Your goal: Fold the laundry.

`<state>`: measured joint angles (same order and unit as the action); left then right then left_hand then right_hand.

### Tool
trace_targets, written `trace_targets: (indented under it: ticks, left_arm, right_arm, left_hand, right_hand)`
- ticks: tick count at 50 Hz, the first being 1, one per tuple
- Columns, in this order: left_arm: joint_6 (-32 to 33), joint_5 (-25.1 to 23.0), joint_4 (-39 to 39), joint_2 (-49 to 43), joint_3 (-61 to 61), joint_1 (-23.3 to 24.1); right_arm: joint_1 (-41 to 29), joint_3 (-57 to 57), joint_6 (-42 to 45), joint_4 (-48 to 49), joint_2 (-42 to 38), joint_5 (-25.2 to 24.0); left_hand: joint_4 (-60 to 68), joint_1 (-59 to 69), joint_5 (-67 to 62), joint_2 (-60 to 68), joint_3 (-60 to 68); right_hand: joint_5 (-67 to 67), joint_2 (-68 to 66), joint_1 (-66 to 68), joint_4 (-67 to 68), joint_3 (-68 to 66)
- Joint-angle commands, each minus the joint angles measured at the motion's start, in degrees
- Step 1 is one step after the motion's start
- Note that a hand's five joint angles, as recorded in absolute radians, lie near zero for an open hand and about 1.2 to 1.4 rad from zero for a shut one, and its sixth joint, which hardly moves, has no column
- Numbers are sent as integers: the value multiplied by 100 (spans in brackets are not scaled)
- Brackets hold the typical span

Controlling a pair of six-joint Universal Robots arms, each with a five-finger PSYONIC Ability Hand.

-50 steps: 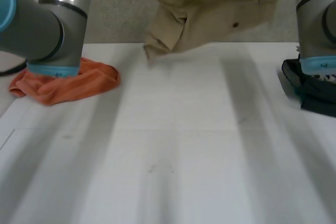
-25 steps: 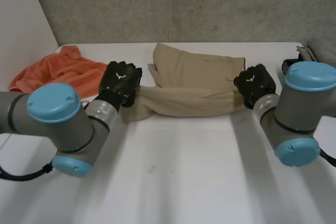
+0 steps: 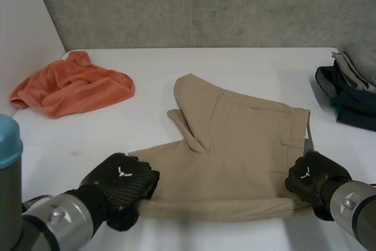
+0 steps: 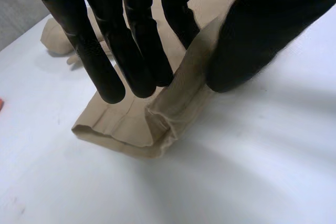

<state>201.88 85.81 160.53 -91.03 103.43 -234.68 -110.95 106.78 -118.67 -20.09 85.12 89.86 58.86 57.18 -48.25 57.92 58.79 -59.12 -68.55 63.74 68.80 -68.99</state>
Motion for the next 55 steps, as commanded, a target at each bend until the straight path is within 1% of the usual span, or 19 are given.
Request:
trace_targets:
  ticks: [1, 4, 5, 8, 9, 12, 13, 16, 17, 20, 21, 26, 32, 36, 42, 44, 46, 55]
  left_arm:
    - [18, 6, 1284, -485, -410, -139]
    - [53, -3, 1760, -714, -560, -288]
    - [71, -29, 2084, -915, -656, -376]
    - [132, -82, 2560, -1249, -832, -534]
    - [176, -204, 2840, -1503, -981, -648]
    - [220, -529, 3159, -2013, -1271, -815]
    - [229, -817, 3299, -2372, -1499, -929]
    - [220, -1250, 3414, -2927, -1913, -1079]
    - [220, -1486, 3458, -3295, -2201, -1123]
    - [246, -1725, 3511, -3807, -2616, -1168]
    - [247, -1795, 3537, -4104, -2904, -1194]
    - [247, -1849, 3748, -4757, -3504, -1220]
    - [229, -1866, 4309, -5056, -3707, -1220]
    - [211, -1901, 4548, -5249, -3847, -1212]
    - [203, -2042, 4566, -5495, -4128, -1185]
    - [203, -2051, 4566, -5609, -4243, -1168]
    - [211, -2042, 4566, -5662, -4287, -1159]
    - [255, -2024, 4539, -5715, -4366, -1124]
  right_arm:
    - [-5, 44, -130, 699, -101, -3]
    - [-14, 88, -157, 892, -206, 5]
    - [-14, 106, -157, 928, -250, 5]
    - [-14, 132, -166, 1042, -408, 5]
    - [-14, 132, -166, 1069, -435, 5]
    - [-23, 150, -183, 1165, -522, 5]
    - [-32, 150, -201, 1192, -540, 5]
    - [-58, 150, -297, 1297, -584, 5]
    - [-67, 150, -332, 1315, -584, 5]
    - [-76, 158, -429, 1376, -654, 14]
    - [-76, 167, -447, 1385, -681, 5]
    - [-76, 202, -464, 1456, -830, 14]
    - [-41, 255, -464, 1579, -839, 41]
    - [-49, 255, -464, 1588, -848, 41]
    - [-49, 255, -464, 1640, -901, 41]
    - [-41, 264, -473, 1658, -909, 49]
    - [-32, 264, -464, 1667, -909, 49]
    - [-5, 308, -473, 1675, -909, 49]
  left_hand:
    - [-3643, -3475, 3582, -3550, -3636]
    - [-3939, -3771, 3878, -3845, -3932]
    - [-3939, -3771, 3878, -3846, -3932]
    - [-3822, -3654, 3761, -3728, -3815]
    - [-3705, -3537, 3644, -3611, -3698]
    - [-3385, -3217, 3325, -3292, -3378]
    - [-3117, -2949, 3057, -3024, -3111]
    - [-2444, -2276, 2384, -2351, -2437]
    - [-2192, -2024, 2132, -2099, -2185]
    - [-2106, -1938, 2045, -2012, -2099]
    - [-1922, -1754, 1862, -1829, -1915]
    - [-1584, -1416, 1523, -1491, -1577]
    - [-1567, -1399, 1507, -1474, -1560]
    - [-1534, -1366, 1473, -1440, -1527]
    - [-828, -660, 767, -735, -821]
    - [-243, -75, 182, -149, -236]
    - [-21, 147, -40, 73, -14]
    - [-137, 31, 76, -44, -130]
  right_hand:
    - [-1088, -1145, 1626, 1120, -1101]
    - [-1088, -1145, 1626, 1120, -1101]
    - [-1088, -1145, 1626, 1120, -1101]
    - [-1088, -1145, 1626, 1120, -1101]
    - [-1088, -1145, 1626, 1120, -1101]
    - [-1088, -1145, 1626, 1120, -1101]
    - [-1088, -1145, 1626, 1120, -1101]
    - [-1088, -1145, 1626, 1120, -1101]
    - [-1088, -1145, 1626, 1120, -1101]
    - [-1088, -1145, 1626, 1120, -1101]
    - [-1088, -1145, 1626, 1120, -1101]
    - [-1088, -1145, 1626, 1120, -1101]
    - [-1088, -1145, 1626, 1120, -1101]
    - [-1088, -1145, 1626, 1120, -1101]
    - [-1088, -1145, 1626, 1120, -1101]
    - [-1088, -1145, 1626, 1120, -1101]
    - [-1088, -1145, 1626, 1120, -1101]
    - [-1088, -1145, 1626, 1120, -1101]
